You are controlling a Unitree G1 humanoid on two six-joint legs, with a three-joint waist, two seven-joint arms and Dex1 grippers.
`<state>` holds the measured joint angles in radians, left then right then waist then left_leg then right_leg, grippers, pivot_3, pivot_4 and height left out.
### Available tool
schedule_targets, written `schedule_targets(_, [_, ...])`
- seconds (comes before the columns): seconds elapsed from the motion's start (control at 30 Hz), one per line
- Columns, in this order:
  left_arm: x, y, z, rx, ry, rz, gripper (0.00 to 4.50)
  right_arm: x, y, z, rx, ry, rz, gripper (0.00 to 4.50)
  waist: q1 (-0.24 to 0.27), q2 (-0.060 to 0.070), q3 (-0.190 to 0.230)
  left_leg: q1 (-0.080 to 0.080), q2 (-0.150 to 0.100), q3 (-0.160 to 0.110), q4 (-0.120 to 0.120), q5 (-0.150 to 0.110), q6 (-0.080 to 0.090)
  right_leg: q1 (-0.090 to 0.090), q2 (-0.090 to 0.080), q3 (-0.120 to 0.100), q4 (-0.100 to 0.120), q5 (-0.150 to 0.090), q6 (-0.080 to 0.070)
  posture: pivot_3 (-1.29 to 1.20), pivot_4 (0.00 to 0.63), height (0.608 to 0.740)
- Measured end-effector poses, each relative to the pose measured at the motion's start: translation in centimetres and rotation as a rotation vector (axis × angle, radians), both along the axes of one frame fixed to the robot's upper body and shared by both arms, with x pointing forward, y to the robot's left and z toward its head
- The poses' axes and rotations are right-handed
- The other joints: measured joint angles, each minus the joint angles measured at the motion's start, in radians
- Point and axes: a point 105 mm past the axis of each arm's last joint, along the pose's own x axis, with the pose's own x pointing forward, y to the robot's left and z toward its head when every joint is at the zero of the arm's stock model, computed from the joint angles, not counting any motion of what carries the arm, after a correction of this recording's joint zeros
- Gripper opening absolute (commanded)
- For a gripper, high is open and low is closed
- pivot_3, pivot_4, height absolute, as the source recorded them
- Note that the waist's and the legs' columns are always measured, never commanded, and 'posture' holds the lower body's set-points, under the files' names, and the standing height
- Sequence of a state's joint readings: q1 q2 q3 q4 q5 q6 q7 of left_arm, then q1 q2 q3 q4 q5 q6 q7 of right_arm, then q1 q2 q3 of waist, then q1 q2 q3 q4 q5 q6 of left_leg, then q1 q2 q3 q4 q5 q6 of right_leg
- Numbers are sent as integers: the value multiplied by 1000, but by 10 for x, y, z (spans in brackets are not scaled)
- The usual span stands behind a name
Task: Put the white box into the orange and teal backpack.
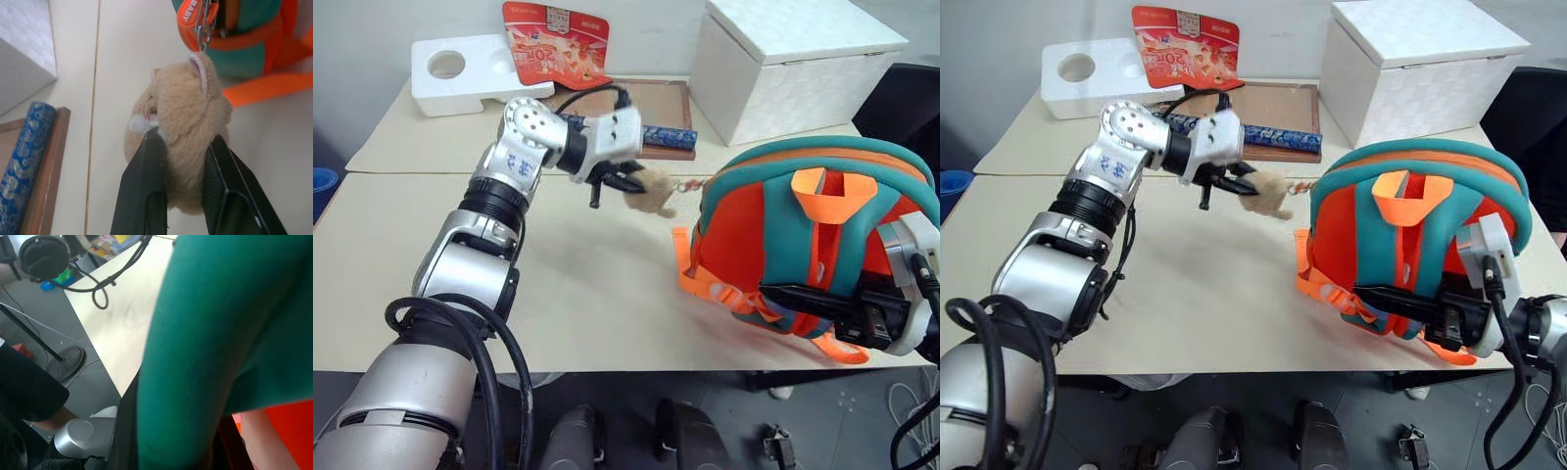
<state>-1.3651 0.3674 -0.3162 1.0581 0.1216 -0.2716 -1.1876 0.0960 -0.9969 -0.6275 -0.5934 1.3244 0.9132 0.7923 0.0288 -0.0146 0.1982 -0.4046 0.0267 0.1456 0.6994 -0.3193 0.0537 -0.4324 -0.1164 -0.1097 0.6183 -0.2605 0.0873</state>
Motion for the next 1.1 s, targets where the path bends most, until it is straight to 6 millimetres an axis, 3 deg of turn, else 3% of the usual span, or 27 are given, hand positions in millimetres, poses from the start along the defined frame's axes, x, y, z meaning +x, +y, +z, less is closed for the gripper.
schedule_targets(0.23, [-12, -41, -51, 46, -13, -104, 562, 7, -7, -1, -24, -45, -61, 0, -3, 0, 0, -1, -2, 2, 0, -3, 4, 2, -1, 0, -6, 3, 5, 0, 150, 740])
schedule_targets(0.33, [-17, -51, -52, -7, 43, -113, 562, 17, -14, -2, -68, -83, -120, 0, -8, 0, 0, -1, -1, 2, 0, -3, 5, 1, 0, 0, -6, 4, 6, 0, 150, 740])
schedule_targets(0.4, [-17, -48, -51, -41, 102, -91, 1212, 22, -19, -4, -79, -85, -146, 626, -7, 0, 0, -1, -1, 2, 0, -3, 5, 1, 0, 0, -6, 3, 6, 0, 150, 740])
schedule_targets(0.6, [-20, 8, -31, -223, 340, 30, 3053, 21, -50, -12, -180, -25, -144, 2562, -13, 0, 0, -1, 0, 3, 0, -2, 4, 1, 2, 0, -1, 3, 6, 0, 150, 740])
schedule_targets(0.73, [-45, 53, -21, -303, 453, 76, 4346, 14, -83, 7, -223, -6, -134, 3968, -18, 1, 0, 0, -1, 2, 1, -2, 4, 3, 1, 1, -1, 3, 6, 0, 150, 740])
schedule_targets(0.77, [-53, 62, -17, -337, 482, 84, 4500, 11, -92, 11, -236, 7, -133, 4286, -20, 1, 0, 0, -1, 2, 1, -2, 4, 3, 1, 2, -1, 3, 6, 0, 150, 740])
schedule_targets(0.8, [-62, 71, -11, -368, 507, 91, 4500, 10, -102, 13, -249, 22, -143, 4455, -21, 1, 0, 0, -1, 2, 1, -2, 4, 3, 1, 3, -1, 3, 6, 0, 150, 740])
schedule_targets(0.97, [-100, 117, 40, -522, 508, 167, 4500, 5, -153, 38, -250, 25, -254, 4455, -25, 1, 0, 0, -1, 0, 2, -2, 3, 4, 0, 6, -2, 3, 6, 0, 150, 740])
schedule_targets(1.1, [-119, 139, 64, -597, 474, 227, 4500, 2, -171, 54, -165, -19, -317, 4455, -30, 1, -1, 2, 0, 0, 1, -2, 0, 5, 0, 6, -3, 3, 5, 0, 150, 740])
